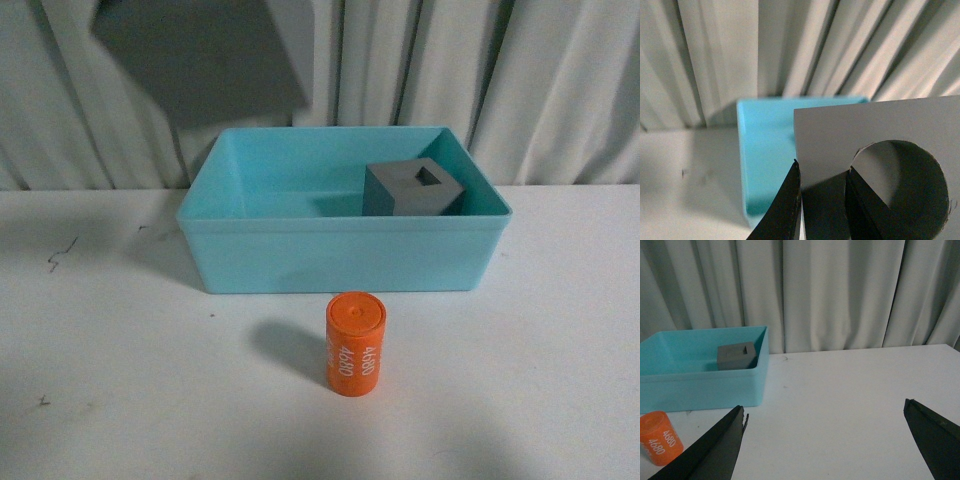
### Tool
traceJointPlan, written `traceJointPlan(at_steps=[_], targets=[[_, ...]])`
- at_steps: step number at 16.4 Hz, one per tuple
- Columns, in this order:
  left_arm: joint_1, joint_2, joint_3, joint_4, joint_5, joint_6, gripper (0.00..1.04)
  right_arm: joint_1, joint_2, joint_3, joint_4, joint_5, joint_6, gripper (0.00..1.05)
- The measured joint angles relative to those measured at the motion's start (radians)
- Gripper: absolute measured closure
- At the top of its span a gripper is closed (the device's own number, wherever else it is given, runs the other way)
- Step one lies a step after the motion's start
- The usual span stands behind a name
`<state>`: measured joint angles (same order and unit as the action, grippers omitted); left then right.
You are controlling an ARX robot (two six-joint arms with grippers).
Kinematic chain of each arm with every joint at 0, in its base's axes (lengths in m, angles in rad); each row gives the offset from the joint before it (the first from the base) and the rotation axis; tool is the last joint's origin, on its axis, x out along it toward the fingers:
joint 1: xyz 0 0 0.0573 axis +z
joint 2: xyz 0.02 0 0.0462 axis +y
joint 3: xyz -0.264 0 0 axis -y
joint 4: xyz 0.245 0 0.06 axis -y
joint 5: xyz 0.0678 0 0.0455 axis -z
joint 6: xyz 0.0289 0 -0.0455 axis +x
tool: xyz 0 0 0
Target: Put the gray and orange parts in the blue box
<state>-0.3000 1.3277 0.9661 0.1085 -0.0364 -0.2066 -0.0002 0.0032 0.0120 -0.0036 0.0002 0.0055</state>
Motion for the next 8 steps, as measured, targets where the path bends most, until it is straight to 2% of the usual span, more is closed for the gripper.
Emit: traceJointPlan(at_steps=[3, 5, 8], targets=[[0.005, 0.11, 0.103, 0.055, -0.028, 0.011, 0.85, 0.0, 0.0, 0.0, 0.0, 0.0, 0.0, 0.06], [-0.015, 0.377, 0.181, 0.087, -0.077, 0.084, 0.86, 0.0, 0.0, 0.0, 0.0, 0.0, 0.0, 0.06], [-0.026, 0.458, 0.217, 0.118, -0.096, 0.137, 0.86, 0.0, 0.0, 0.0, 0.0, 0.0, 0.0, 0.06]])
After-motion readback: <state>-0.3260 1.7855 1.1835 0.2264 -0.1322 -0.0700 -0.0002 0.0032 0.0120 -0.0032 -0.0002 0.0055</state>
